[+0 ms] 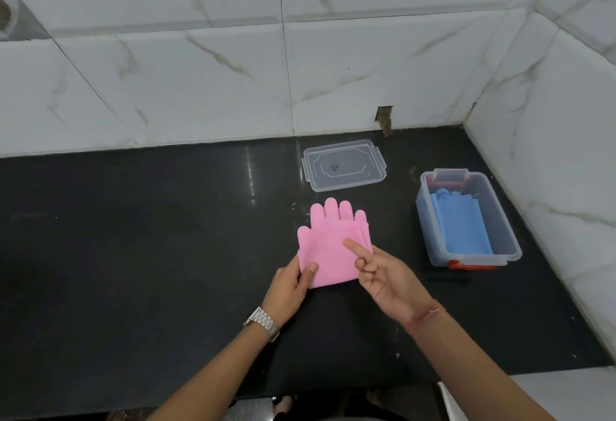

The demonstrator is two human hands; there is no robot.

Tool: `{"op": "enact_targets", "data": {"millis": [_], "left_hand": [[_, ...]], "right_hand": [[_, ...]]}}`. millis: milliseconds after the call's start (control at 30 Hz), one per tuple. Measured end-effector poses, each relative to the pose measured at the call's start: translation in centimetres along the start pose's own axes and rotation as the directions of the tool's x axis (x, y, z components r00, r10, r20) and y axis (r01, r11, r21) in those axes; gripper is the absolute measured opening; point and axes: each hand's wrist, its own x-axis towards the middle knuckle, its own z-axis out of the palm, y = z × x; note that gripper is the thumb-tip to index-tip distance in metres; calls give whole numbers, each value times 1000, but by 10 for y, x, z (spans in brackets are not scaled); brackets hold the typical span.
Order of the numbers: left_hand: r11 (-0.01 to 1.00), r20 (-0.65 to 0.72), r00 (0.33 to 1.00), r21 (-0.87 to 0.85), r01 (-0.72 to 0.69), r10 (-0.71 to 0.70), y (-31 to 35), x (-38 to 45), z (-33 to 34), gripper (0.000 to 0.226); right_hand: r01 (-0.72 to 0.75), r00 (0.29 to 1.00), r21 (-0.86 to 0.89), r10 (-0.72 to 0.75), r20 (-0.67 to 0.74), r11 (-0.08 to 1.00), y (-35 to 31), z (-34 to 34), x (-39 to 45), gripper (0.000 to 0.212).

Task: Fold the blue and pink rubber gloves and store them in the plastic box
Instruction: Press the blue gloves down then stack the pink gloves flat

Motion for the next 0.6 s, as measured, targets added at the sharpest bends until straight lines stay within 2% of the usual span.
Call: {"op": "enact_targets", "data": {"millis": [100, 200, 267, 367, 467, 600], "left_hand": [[996, 4, 1000, 83, 17, -17, 9, 14, -1, 27], [981, -62, 998, 192, 12, 0, 13, 29, 2, 24], [969, -60, 998, 244, 31, -17, 14, 39, 2, 33], [967, -18, 995, 235, 101, -99, 16, 53, 0, 38], [955, -34, 988, 252, 157, -154, 14, 62, 1, 33], [937, -103, 976, 276, 213, -192, 18, 72, 3, 29]], "right_hand": [[32, 995, -281, -56, -78, 959, -10, 2, 15, 22], [47, 975, -541, -156, -157, 840, -20, 2, 36, 22], [73, 949, -666, -257, -182, 743, -24, 2, 52, 12], [77, 890, -863, -424, -166, 499, -31, -2, 77, 26], [50, 855, -958, -507, -104, 281, -34, -3, 96, 28], [16, 832, -977, -545, -104, 212, -30, -6, 111, 16]]}}
